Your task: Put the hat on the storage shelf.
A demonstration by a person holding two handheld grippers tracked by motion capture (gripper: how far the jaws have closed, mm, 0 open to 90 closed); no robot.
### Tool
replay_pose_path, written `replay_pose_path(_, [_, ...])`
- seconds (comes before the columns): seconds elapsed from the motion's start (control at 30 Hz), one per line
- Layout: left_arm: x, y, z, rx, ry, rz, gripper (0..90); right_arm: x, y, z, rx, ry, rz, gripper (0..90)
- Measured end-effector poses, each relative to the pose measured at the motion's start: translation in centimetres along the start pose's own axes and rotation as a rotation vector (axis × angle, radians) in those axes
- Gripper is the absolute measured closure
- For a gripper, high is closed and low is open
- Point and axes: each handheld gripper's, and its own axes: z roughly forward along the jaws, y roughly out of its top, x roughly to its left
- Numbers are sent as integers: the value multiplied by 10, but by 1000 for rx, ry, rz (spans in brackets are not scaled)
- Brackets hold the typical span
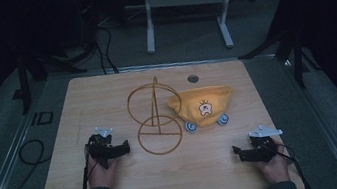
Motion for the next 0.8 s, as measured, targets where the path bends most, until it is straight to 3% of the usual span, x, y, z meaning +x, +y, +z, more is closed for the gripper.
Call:
replay_pose_path(0.57, [0, 0, 0, 0, 0, -1, 9, 0, 0, 0, 1, 17, -16, 153])
replay_pose_path(0.8, [0, 0, 0, 1, 0, -1, 9, -3, 2, -4, 20, 53, -46, 249])
